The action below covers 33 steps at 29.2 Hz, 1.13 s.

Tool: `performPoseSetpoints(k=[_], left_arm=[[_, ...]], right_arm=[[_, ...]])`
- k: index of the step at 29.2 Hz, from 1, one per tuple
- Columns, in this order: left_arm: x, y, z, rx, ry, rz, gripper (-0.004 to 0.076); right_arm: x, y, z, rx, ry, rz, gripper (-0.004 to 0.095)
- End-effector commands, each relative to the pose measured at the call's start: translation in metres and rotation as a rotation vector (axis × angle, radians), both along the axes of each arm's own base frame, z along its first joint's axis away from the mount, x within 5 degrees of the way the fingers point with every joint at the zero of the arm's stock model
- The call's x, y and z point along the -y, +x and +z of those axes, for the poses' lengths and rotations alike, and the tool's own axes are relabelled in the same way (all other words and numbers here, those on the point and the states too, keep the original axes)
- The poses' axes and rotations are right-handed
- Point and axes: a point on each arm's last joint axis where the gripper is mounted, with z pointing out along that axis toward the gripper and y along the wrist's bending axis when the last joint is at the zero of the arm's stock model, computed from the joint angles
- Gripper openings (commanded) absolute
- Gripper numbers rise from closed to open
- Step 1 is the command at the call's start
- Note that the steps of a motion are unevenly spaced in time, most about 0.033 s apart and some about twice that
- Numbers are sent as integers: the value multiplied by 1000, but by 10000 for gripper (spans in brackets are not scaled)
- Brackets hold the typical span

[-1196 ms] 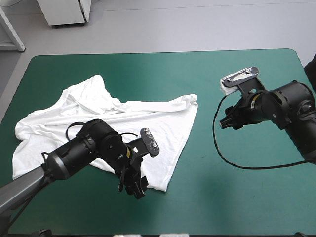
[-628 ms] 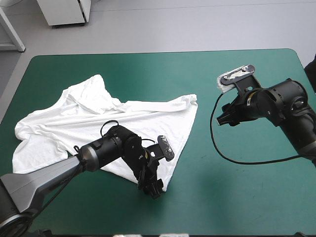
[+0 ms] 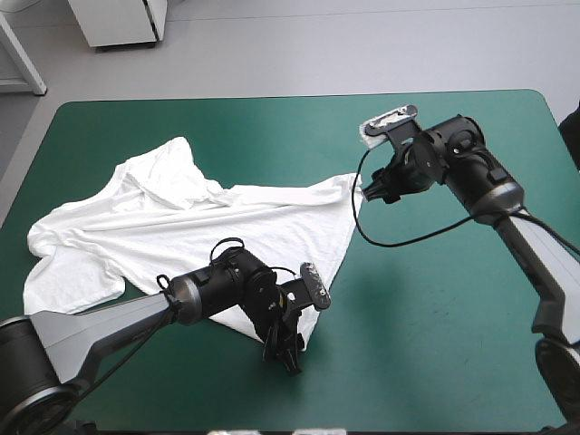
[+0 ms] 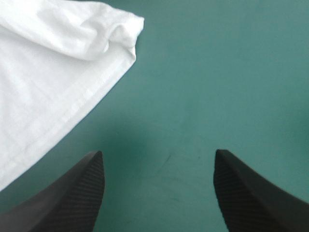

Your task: Fold the cloth

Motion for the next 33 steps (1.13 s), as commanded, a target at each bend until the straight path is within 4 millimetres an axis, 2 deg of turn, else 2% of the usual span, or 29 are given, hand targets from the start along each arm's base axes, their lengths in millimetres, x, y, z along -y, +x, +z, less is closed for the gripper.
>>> performPoseSetpoints(k=[1, 4, 5, 8, 13, 18, 21, 29, 31, 33], left_arm=[[9, -5, -24, -66, -7, 59, 242], [10, -4, -28, -62, -8, 63, 36], [10, -4, -29, -64, -5, 63, -9], [10, -4, -34, -86, 17, 62, -10], [10, -6, -34, -105, 14, 72, -10], [10, -6, -34, -105, 14, 72, -10], [10, -6, -34, -105, 15, 74, -10], [10, -6, -34, -103, 16, 72, -10], [10, -6, -34, -103, 16, 72, -10], [10, -6, -34, -103, 17, 74, -10]], right_arm=[[-7, 16, 16, 103, 24, 11, 603], [-16, 39, 5, 99, 23, 14, 602], [-19, 47, -1, 98, 21, 14, 602], [-22, 74, -24, 66, 16, -3, 602], [-23, 98, -42, 28, 98, -19, 599], [-30, 107, -44, 38, 155, 18, 598], [-35, 111, -52, 27, 176, 37, 598], [-46, 125, -101, -90, 204, 44, 586], [-48, 128, -115, -128, 209, 50, 542], [-51, 129, -123, -159, 225, 48, 453]])
